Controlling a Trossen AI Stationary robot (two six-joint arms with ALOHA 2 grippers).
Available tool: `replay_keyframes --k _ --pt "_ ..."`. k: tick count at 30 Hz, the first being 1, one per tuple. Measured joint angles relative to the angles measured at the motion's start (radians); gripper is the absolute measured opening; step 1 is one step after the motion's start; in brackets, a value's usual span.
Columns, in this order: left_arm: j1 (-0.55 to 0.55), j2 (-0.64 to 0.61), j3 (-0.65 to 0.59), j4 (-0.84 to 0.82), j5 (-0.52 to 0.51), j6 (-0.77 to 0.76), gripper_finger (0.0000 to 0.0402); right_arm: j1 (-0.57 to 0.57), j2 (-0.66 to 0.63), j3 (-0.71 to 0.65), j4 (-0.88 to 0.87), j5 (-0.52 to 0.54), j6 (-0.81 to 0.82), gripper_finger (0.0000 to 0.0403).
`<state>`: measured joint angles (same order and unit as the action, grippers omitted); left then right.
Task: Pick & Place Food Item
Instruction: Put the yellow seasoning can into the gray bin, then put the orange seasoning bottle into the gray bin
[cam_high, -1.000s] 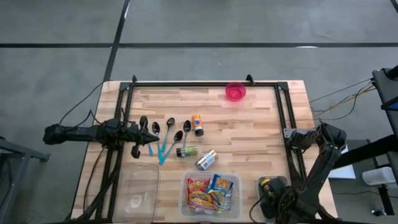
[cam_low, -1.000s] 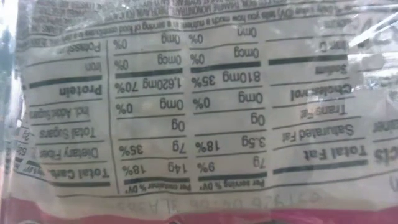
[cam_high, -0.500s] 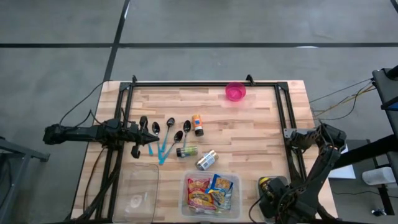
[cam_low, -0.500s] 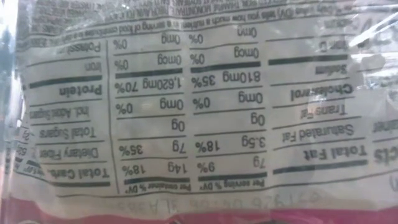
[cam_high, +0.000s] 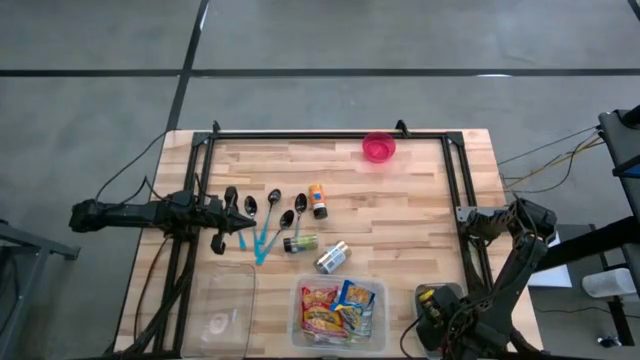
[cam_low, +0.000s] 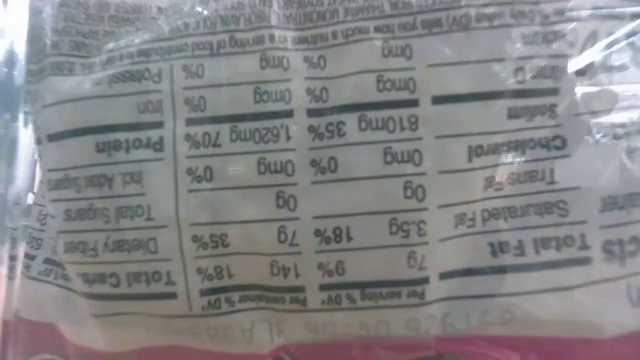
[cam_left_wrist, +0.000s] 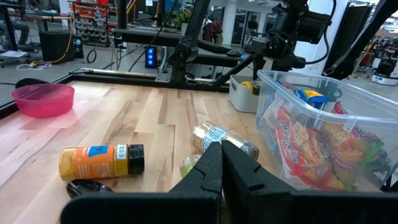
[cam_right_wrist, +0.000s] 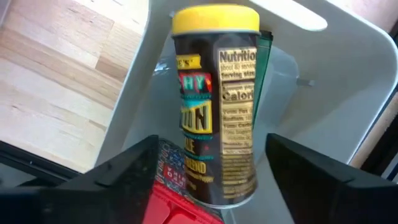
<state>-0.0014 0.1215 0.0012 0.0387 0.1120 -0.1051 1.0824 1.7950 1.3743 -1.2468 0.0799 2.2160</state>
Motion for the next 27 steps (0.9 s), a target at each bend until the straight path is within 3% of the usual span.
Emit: replay_keyframes --k 7,15,27 --pt "0.0 0.0 0.0 0.0 0.0 0.0 0.0 0.0 0.0 0.0 0.004 -0.003 -0.025 0.0352" --pt "0.0 0.0 0.0 0.0 0.0 0.0 0.0 0.018 -0.045 0.0 -0.021 -0.001 -0.054 0.0354" --pt "0.0 0.0 0.0 0.0 0.0 0.0 0.0 0.058 -0.207 -0.001 -0.229 0.129 -0.092 0.0354"
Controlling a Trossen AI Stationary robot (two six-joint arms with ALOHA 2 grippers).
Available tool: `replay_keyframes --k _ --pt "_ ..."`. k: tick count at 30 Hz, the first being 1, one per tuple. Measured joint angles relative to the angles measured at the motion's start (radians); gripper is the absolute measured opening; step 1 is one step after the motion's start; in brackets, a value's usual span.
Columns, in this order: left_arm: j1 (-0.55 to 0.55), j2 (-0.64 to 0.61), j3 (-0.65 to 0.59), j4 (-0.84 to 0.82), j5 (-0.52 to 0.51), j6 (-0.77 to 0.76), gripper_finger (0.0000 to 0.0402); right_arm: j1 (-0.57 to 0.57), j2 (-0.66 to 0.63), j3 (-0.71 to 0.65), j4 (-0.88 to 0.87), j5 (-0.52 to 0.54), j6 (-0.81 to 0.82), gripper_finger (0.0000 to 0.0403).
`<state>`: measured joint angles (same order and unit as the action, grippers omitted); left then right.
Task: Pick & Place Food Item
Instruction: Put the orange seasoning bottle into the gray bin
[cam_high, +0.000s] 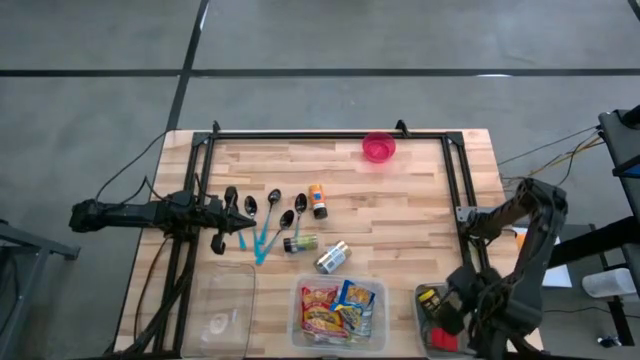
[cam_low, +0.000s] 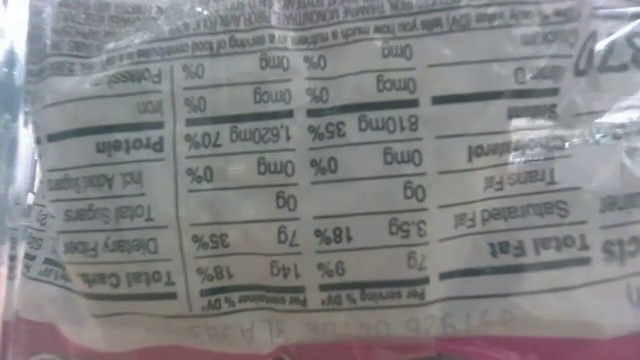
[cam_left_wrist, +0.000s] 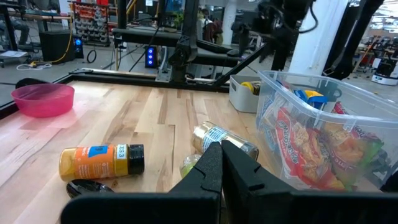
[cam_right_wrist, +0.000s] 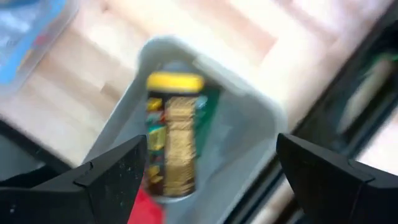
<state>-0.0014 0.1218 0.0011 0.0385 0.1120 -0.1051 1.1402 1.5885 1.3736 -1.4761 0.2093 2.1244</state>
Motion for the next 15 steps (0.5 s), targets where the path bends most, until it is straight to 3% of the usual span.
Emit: replay_keyframes --k 4,15 --pt "0.0 0.0 0.0 0.0 0.0 0.0 0.0 -0.008 -0.076 -0.011 -0.098 0.052 -0.008 0.0354" --pt "0.0 0.0 0.0 0.0 0.0 0.0 0.0 -0.126 -0.403 -0.159 -0.096 0.326 -0.146 0.0354"
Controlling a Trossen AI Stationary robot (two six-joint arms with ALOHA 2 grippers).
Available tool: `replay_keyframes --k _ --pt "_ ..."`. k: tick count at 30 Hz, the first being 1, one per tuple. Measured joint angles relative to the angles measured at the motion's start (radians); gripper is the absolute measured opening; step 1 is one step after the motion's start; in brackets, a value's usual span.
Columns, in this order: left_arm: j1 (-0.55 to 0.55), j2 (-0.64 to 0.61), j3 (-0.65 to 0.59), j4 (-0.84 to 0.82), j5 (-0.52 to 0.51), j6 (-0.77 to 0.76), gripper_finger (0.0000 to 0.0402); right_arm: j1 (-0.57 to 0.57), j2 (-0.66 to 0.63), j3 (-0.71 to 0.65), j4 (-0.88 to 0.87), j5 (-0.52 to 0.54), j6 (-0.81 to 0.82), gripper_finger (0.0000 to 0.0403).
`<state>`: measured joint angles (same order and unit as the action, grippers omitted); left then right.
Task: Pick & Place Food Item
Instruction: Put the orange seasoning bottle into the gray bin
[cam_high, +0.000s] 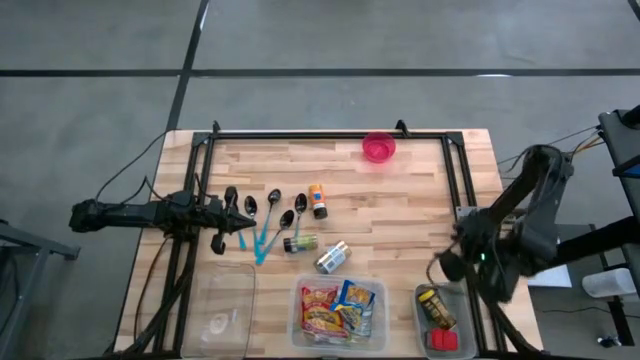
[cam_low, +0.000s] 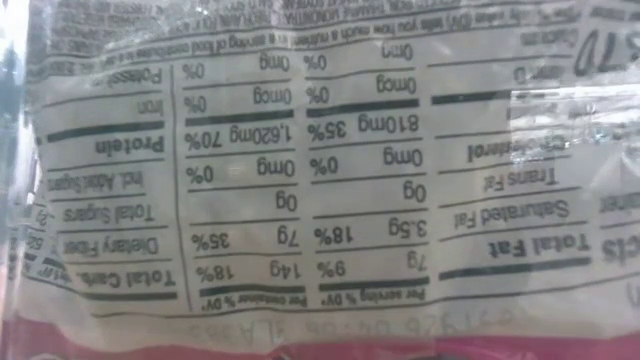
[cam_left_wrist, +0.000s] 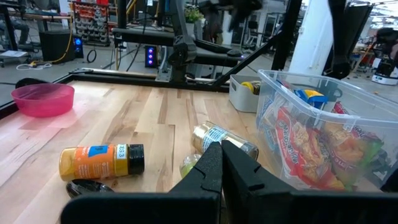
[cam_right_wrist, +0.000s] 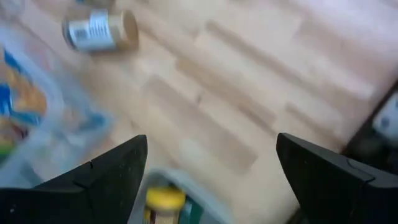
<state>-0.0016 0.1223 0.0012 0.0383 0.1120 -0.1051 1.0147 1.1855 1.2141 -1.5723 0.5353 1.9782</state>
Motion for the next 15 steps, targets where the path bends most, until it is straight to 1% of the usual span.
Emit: replay_keyframes --k 3,6,8,12,15 --pt "0.0 0.0 0.0 0.0 0.0 0.0 0.0 -0.085 -0.081 -0.039 0.011 0.046 -0.089 0.0354" --pt "0.0 0.0 0.0 0.0 0.0 0.0 0.0 -0.202 -0.149 -0.073 0.05 0.051 -0.207 0.0354" --pt "0.0 0.0 0.0 0.0 0.0 0.0 0.0 -0.291 -0.18 -0.096 0.109 0.051 -0.306 0.0354" --pt "0.0 0.0 0.0 0.0 0.0 0.0 0.0 -0.487 -0.228 -0.143 0.334 0.046 -0.593 0.0354" --pt "0.0 0.0 0.0 0.0 0.0 0.0 0.0 -0.639 -0.235 -0.171 0.55 -0.012 -0.843 0.0354"
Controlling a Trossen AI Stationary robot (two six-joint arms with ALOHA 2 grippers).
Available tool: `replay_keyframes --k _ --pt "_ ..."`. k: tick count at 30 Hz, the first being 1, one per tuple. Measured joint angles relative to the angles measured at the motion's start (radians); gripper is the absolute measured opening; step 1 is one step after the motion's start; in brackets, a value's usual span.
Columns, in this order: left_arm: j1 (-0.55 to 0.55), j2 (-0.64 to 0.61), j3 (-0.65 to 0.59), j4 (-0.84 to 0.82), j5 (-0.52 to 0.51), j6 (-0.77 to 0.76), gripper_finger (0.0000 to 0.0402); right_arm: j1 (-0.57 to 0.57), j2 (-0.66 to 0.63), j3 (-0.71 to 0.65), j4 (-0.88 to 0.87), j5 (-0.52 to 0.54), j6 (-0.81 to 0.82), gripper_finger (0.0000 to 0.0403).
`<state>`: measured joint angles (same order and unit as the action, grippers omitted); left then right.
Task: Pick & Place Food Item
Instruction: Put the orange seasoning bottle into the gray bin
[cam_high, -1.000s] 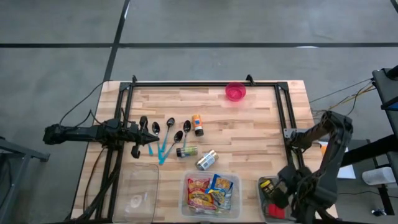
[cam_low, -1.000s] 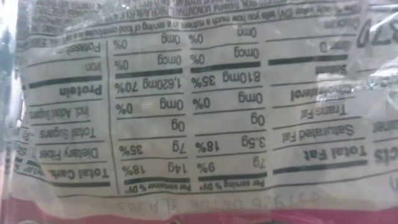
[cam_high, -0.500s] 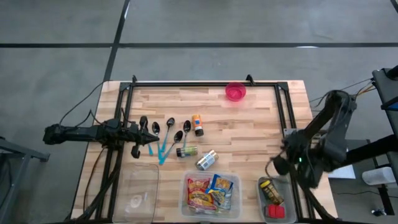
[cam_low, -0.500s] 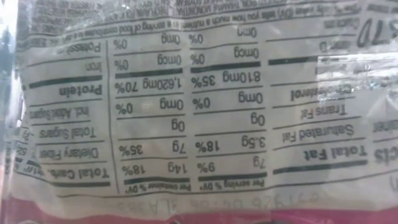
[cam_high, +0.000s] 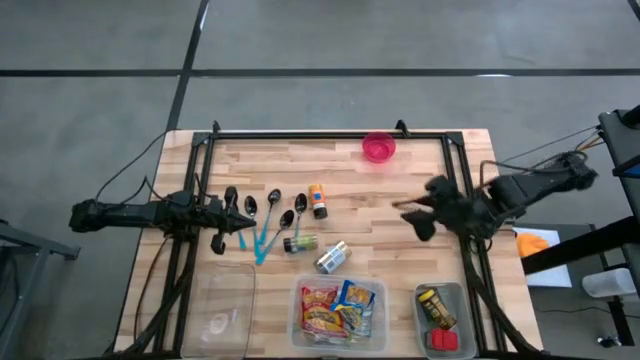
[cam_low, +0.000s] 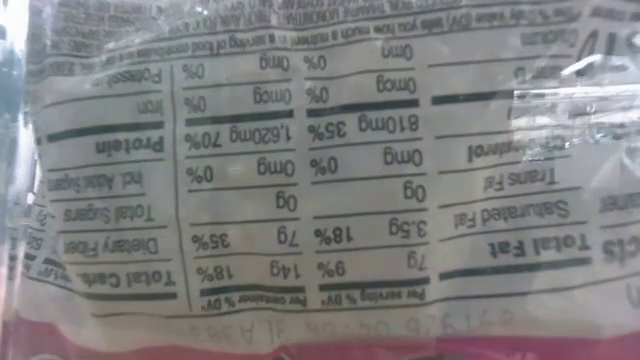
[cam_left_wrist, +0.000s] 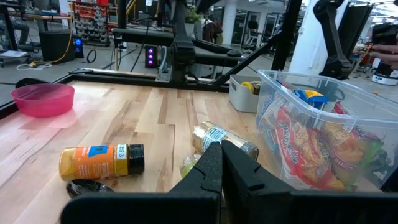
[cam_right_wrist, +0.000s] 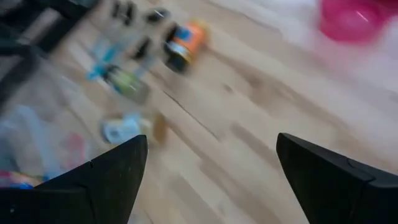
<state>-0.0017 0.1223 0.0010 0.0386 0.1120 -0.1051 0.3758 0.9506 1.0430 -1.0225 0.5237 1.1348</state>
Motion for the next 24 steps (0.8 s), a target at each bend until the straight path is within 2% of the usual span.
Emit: replay_keyframes --k 5,11,16,24 --pt "0.0 0.0 0.0 0.0 0.0 0.0 0.0 -0.245 0.043 -0.041 0.288 -0.197 -0.28 0.0354" --pt "0.0 0.0 0.0 0.0 0.0 0.0 0.0 -0.46 0.193 -0.048 0.423 -0.414 -0.352 0.0354" --pt "0.0 0.0 0.0 0.0 0.0 0.0 0.0 -0.523 0.374 0.005 0.48 -0.502 -0.396 0.0354" --pt "0.0 0.0 0.0 0.0 0.0 0.0 0.0 -0.527 0.68 0.22 0.469 -0.501 -0.4 0.0354"
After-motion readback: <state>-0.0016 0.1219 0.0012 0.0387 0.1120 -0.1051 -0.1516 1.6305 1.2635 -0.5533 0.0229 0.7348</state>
